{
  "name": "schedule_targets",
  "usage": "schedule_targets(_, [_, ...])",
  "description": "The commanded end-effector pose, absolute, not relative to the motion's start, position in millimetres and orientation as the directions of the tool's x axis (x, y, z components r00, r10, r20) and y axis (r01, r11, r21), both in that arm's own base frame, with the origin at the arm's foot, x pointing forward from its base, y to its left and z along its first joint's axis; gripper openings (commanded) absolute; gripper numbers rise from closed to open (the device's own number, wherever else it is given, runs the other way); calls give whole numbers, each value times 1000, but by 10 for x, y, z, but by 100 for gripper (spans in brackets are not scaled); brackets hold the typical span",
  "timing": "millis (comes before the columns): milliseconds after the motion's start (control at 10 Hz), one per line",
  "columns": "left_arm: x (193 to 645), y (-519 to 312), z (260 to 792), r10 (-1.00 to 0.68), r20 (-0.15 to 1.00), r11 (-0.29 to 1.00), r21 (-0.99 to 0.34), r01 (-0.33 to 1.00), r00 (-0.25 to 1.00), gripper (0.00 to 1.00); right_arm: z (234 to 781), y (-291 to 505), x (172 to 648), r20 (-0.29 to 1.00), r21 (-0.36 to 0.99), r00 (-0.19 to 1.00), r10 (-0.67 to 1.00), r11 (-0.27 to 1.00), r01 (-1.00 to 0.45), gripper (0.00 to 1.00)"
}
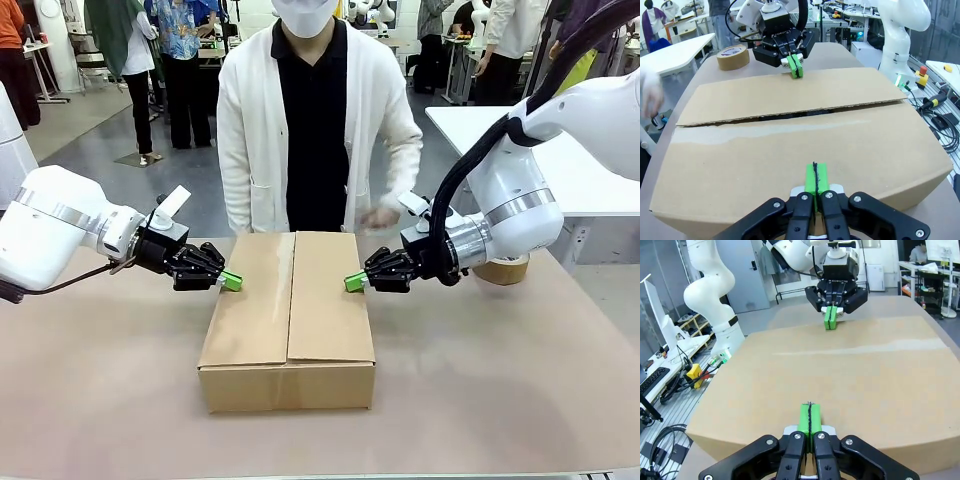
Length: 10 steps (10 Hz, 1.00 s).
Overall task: Wrap the clocks to prevent damage.
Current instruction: Push the left (or right) flap of the Package Box to close it, then after the human seals the box with tape, release both hands from the side flaps of the Package Box.
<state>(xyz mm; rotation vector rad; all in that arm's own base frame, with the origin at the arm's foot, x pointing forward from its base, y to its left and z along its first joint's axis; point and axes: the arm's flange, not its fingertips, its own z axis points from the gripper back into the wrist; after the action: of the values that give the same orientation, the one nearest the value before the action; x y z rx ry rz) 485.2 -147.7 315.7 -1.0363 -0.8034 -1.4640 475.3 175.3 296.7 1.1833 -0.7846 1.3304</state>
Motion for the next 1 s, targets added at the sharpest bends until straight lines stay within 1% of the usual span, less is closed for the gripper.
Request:
schedule_targets(0, [4845, -1484, 3109, -390, 921, -143, -66, 988, 5, 0, 2936, 1762, 4749, 942, 189, 140, 306, -139, -972, 1])
schedule_targets(900, [4845, -1484, 3109, -390, 921, -143, -66, 988, 5, 0, 2936, 1762, 4749, 942, 189, 140, 306, -139, -972, 1])
